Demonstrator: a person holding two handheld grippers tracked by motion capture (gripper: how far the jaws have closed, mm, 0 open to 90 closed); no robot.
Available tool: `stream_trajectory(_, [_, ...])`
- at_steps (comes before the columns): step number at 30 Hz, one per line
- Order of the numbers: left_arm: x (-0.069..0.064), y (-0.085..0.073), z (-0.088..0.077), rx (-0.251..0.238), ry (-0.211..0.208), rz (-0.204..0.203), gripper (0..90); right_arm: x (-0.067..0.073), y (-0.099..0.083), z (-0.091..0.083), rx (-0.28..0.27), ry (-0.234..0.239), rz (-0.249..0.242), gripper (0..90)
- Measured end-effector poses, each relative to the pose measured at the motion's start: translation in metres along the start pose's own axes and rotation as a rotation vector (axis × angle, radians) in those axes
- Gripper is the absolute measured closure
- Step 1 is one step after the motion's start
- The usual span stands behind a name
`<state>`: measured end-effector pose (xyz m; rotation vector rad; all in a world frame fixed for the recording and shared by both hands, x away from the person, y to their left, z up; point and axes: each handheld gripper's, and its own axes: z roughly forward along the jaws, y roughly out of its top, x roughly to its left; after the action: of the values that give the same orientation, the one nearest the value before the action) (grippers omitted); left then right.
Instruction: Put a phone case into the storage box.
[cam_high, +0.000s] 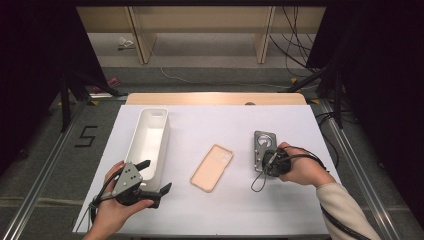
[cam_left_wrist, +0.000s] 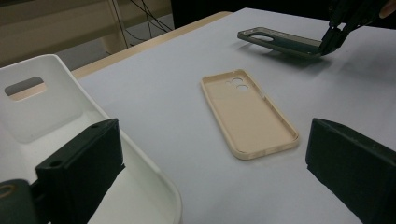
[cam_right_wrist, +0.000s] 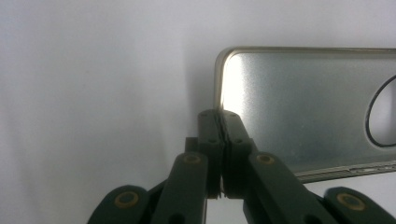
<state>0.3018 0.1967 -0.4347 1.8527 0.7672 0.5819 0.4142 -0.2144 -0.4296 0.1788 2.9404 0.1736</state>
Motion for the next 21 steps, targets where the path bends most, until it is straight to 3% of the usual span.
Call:
stream_trajectory(10, [0.0,0.0,0.0,-0.003,0.002,-0.001,3.6,0.0,-0.007,-0.009,-0.128,0.005,0.068,88.9])
stream_trajectory(21, [0.0,0.0,0.0,-0.004,0.003,-0.001,3.7,0.004,-0.011,-0.016,-0.269,0.012,0.1,88.9])
